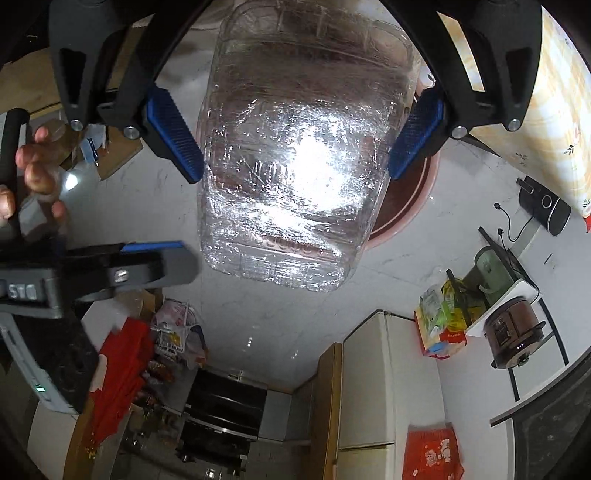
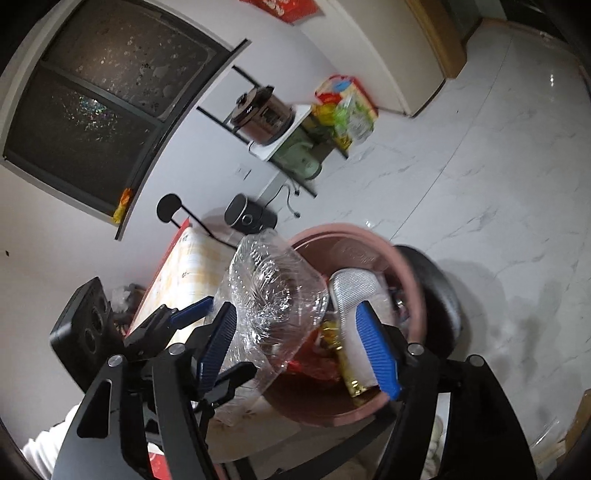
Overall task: Collect trash
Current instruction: 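Carry the clear plastic tray over the bin and open the left gripper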
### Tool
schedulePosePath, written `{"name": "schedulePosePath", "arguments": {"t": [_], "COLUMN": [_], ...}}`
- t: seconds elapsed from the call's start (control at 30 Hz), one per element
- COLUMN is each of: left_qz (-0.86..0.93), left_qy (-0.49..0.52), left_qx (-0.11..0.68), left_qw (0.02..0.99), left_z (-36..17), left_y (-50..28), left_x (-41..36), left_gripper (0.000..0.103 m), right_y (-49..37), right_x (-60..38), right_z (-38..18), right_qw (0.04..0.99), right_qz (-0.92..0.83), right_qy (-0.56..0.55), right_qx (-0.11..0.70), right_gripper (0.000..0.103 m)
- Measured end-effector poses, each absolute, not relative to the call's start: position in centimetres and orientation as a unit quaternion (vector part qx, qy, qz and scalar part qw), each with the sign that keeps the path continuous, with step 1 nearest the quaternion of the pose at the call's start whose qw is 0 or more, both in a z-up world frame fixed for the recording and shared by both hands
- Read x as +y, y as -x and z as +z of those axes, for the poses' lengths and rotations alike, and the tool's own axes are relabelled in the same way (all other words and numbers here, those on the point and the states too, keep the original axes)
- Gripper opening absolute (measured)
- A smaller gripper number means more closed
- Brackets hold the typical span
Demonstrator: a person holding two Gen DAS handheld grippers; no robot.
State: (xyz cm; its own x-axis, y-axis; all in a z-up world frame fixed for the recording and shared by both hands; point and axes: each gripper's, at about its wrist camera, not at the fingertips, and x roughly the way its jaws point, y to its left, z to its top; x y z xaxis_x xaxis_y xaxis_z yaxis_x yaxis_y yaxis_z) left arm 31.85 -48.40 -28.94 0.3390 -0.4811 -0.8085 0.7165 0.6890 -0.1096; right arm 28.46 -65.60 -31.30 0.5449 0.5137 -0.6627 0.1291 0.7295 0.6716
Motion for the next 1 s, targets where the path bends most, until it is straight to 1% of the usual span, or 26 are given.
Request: {"name": "schedulePosePath", "arguments": {"t": [0.07, 0.1, 0.13, 0.27, 0.3, 0.33, 0.5, 0.53, 0.57, 0.6, 0.63, 0.77, 0.93, 1.0], "left_qz": [-0.373, -0.374, -0.374, -0.369, -0.369, -0.367, -0.349, -0.346, -0.343, -0.340, -0.338, -0.320, -0.294, -0.284], "left_qy": [-0.133, -0.134, -0.134, -0.134, -0.135, -0.135, -0.120, -0.117, -0.115, -0.114, -0.113, -0.103, -0.073, -0.060], "left_qx": [0.436, 0.434, 0.433, 0.431, 0.427, 0.425, 0.428, 0.428, 0.427, 0.426, 0.425, 0.419, 0.405, 0.397], "left_qw": [0.808, 0.808, 0.809, 0.813, 0.815, 0.816, 0.825, 0.827, 0.828, 0.831, 0.832, 0.843, 0.863, 0.871], "left_z": [-28.8, -28.7, -28.5, -28.4, -28.3, -28.1, -27.9, -27.8, -27.6, -27.4, -27.2, -26.2, -23.9, -22.7], "left_y": [-31.5, -31.3, -31.3, -30.8, -30.7, -30.7, -31.5, -31.5, -31.5, -31.5, -31.5, -31.4, -31.1, -30.8], "left_x": [-48.1, -48.0, -47.9, -47.3, -47.1, -47.0, -45.3, -44.9, -44.5, -44.1, -43.7, -41.4, -37.3, -35.6], "left_gripper": [0.098, 0.098, 0.098, 0.097, 0.097, 0.097, 0.097, 0.097, 0.097, 0.097, 0.097, 0.097, 0.097, 0.097], "right_y": [-29.1, -29.1, -29.3, -29.3, -29.2, -29.2, -29.4, -29.5, -29.7, -29.8, -29.8, -29.4, -28.4, -27.7], "right_x": [-64.8, -64.5, -64.2, -63.5, -63.4, -63.4, -63.4, -63.1, -62.8, -62.6, -62.3, -61.9, -61.1, -60.6], "right_z": [-31.7, -31.9, -32.1, -32.8, -32.6, -32.7, -34.0, -34.2, -34.5, -34.8, -34.7, -34.1, -31.9, -30.4], "right_qw": [0.798, 0.796, 0.792, 0.786, 0.793, 0.795, 0.789, 0.789, 0.787, 0.787, 0.792, 0.802, 0.824, 0.836], "right_qz": [0.129, 0.131, 0.132, 0.134, 0.123, 0.115, 0.092, 0.090, 0.078, 0.069, 0.059, 0.053, 0.042, 0.037], "right_qy": [-0.358, -0.362, -0.367, -0.383, -0.373, -0.367, -0.375, -0.371, -0.362, -0.353, -0.344, -0.325, -0.290, -0.269], "right_qx": [0.467, 0.468, 0.470, 0.467, 0.467, 0.468, 0.477, 0.482, 0.493, 0.501, 0.501, 0.498, 0.486, 0.477], "right_gripper": [0.067, 0.059, 0.043, 0.041, 0.030, 0.025, 0.026, 0.029, 0.036, 0.059, 0.072, 0.074, 0.089, 0.093]}}
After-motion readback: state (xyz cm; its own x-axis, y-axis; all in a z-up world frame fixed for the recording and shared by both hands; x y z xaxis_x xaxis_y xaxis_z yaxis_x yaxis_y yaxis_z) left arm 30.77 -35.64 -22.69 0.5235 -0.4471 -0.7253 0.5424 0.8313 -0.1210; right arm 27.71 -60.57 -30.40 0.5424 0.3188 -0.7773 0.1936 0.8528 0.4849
